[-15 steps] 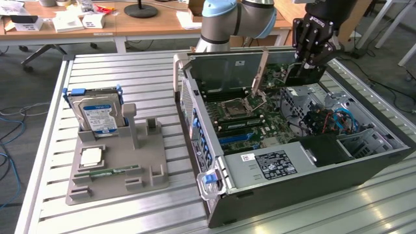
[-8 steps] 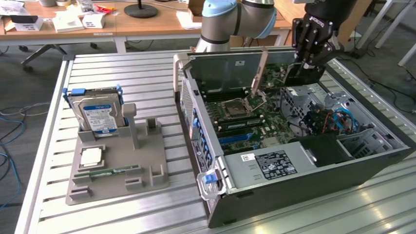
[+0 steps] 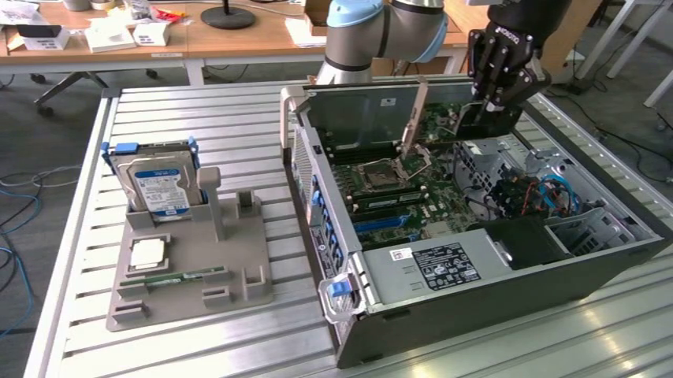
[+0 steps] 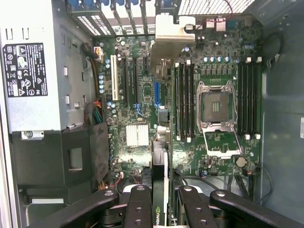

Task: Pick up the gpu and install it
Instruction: 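Insert the gpu into the slot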

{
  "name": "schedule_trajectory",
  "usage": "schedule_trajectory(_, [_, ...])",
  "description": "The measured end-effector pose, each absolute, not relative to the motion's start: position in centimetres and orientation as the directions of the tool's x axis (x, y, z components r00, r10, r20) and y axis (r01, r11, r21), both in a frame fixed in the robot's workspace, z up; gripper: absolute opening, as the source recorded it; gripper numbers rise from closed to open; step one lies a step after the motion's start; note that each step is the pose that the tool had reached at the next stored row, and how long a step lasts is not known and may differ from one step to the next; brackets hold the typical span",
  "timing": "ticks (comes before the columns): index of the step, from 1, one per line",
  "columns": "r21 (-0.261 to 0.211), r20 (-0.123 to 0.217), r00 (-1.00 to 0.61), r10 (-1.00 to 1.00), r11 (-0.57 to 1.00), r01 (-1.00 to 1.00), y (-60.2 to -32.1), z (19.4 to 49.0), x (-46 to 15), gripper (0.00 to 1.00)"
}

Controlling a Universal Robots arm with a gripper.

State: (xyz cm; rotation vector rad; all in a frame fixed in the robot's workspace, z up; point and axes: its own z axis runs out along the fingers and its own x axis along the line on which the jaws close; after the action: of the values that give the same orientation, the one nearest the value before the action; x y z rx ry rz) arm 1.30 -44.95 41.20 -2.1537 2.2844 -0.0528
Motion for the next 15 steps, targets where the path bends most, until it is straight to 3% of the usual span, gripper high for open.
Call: schedule_trajectory(15, [-0.026,0.022,-0.059,-0.998,0.059,-0.998,-44.94,40.58,0.86,0.26])
